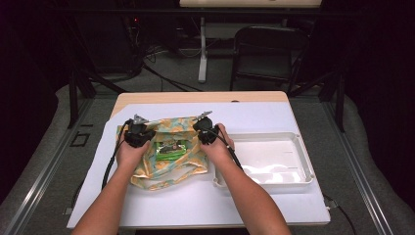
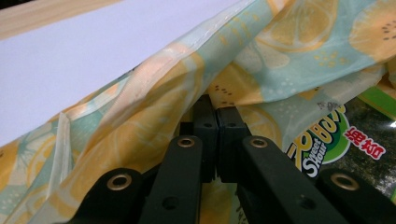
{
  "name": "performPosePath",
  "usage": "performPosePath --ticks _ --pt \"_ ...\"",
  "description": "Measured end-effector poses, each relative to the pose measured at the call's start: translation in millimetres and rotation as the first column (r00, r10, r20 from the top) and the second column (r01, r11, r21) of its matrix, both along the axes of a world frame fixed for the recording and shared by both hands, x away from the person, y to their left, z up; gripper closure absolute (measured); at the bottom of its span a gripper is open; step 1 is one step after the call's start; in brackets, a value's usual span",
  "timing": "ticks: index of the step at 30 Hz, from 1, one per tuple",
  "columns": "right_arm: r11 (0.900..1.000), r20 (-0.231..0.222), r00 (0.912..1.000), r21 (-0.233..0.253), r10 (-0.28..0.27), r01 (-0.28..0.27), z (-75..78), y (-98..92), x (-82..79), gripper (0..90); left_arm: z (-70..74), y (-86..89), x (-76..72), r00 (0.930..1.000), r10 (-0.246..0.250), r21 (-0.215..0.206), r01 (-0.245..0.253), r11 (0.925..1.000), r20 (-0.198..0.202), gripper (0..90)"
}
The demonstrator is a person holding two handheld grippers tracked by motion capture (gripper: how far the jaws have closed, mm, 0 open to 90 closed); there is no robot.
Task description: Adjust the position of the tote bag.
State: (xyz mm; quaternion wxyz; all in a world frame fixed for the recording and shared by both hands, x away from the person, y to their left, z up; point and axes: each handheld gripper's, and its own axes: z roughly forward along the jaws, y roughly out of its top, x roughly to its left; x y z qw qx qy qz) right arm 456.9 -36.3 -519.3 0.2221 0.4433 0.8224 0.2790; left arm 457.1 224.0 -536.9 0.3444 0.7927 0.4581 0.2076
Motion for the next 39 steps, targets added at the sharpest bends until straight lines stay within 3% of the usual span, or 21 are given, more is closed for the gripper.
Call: performPosePath --ticks 6,10,18,27,34,39 --pt "1.000 -0.009 0.9999 0.021 0.011 -0.011 4.6 -1.9 -1.6 83.5 2.9 0.1 -1.5 1.0000 -0.002 -0.013 0.002 0.9999 0.006 85.8" --pt "0.996 0.007 0.9997 0.085 0.022 -0.022 15.9 -5.1 -7.5 77.8 9.0 1.1 -5.2 0.9999 -0.001 -0.035 0.002 0.9994 0.013 81.6" --pt "0.988 0.054 0.9965 0.140 0.063 -0.070 35.0 -4.6 -23.3 67.9 22.0 3.6 -15.8 0.9993 0.009 -0.068 -0.007 0.9976 0.035 72.9" --pt "0.979 0.107 0.9886 0.163 0.106 -0.122 48.3 -0.6 -38.9 59.7 30.1 3.5 -25.0 0.9983 0.003 -0.086 0.002 0.9963 0.059 64.3" --pt "0.972 0.150 0.9801 0.174 0.130 -0.156 58.0 -0.4 -48.7 58.7 40.6 5.7 -33.4 0.9960 0.010 -0.118 0.000 0.9930 0.089 60.0" --pt "0.972 0.133 0.9804 0.168 0.145 -0.166 57.2 1.7 -49.7 58.2 46.3 4.9 -38.7 0.9942 0.003 -0.120 0.010 0.9927 0.107 60.0"
